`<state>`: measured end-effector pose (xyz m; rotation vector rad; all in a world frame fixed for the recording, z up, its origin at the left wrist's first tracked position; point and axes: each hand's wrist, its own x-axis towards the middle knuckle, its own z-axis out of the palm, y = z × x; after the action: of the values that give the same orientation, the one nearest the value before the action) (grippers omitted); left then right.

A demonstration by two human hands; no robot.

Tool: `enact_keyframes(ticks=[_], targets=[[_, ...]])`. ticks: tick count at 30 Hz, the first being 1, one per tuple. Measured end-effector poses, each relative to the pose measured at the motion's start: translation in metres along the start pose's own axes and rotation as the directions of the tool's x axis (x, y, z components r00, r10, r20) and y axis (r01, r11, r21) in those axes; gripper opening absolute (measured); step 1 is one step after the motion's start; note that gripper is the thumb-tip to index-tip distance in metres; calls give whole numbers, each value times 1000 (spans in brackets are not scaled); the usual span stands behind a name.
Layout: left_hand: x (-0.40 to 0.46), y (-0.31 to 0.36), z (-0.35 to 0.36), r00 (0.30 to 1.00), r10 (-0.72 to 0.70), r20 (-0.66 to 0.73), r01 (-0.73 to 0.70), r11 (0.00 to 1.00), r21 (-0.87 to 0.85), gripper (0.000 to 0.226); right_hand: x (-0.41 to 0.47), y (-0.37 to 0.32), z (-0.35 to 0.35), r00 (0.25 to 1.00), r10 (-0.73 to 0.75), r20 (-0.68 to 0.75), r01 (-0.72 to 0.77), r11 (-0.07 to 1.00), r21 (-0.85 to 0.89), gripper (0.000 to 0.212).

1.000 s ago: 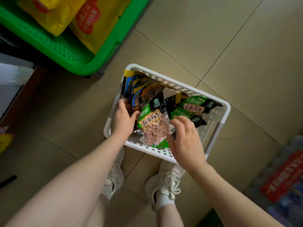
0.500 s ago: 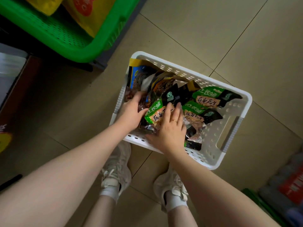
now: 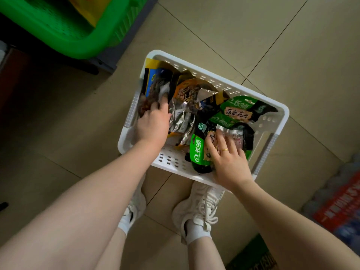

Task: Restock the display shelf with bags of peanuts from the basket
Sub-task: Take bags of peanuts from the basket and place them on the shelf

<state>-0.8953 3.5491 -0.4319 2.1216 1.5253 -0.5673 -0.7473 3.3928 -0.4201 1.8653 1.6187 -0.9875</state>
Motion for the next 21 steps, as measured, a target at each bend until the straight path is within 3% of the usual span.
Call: enact_keyframes(ticks=[6,9,12,15,18,21], targets=[[11,-5,-12,980,190,-53,-180,971,158,51,10,-10,11,986,8,-166,-32,989,-142,61],[7,-7,-21,949,307,-74,-291,941,172,59,12,-14,9,989,32,-141,-51,990,-133,65],[-1,-11,-31,878,433,-204,-401,898,180,56,6,-10,-1,994,-13,-108,-2,992,-129,66],[-17,-12,-59,805,524,-278,-475,850,226,50,-7,2,-31,998,-49,-31,48,998,-51,67],[-42,-6,-108,781,565,-265,-508,822,256,37,-33,5,-91,998,-57,8,57,998,19,59],[-70,-5,-175,759,573,-311,-506,818,274,33,-78,1,-161,997,72,-13,-67,971,231,44]])
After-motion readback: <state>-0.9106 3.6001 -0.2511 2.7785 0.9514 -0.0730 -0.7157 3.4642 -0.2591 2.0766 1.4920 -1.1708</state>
